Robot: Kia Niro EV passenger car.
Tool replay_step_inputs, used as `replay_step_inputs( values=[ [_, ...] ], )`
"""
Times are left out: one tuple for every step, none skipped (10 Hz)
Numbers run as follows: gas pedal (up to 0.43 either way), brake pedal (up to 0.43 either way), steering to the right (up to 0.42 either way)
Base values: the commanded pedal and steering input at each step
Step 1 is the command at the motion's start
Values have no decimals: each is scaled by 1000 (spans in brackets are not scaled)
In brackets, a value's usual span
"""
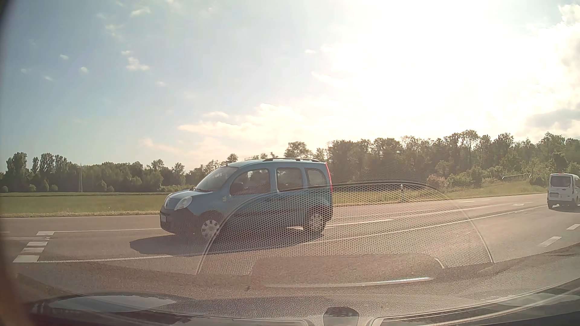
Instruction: Follow the waypoints while adhering to traffic rules and regulations
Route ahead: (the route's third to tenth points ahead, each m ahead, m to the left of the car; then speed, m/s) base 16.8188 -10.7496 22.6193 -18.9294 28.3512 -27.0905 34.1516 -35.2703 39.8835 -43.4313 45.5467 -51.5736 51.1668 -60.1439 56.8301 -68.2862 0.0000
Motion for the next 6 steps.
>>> replay_step_inputs(
  values=[
    [0,189,277],
    [0,189,277],
    [0,189,276],
    [0,189,276],
    [0,189,276],
    [0,195,276]
  ],
)
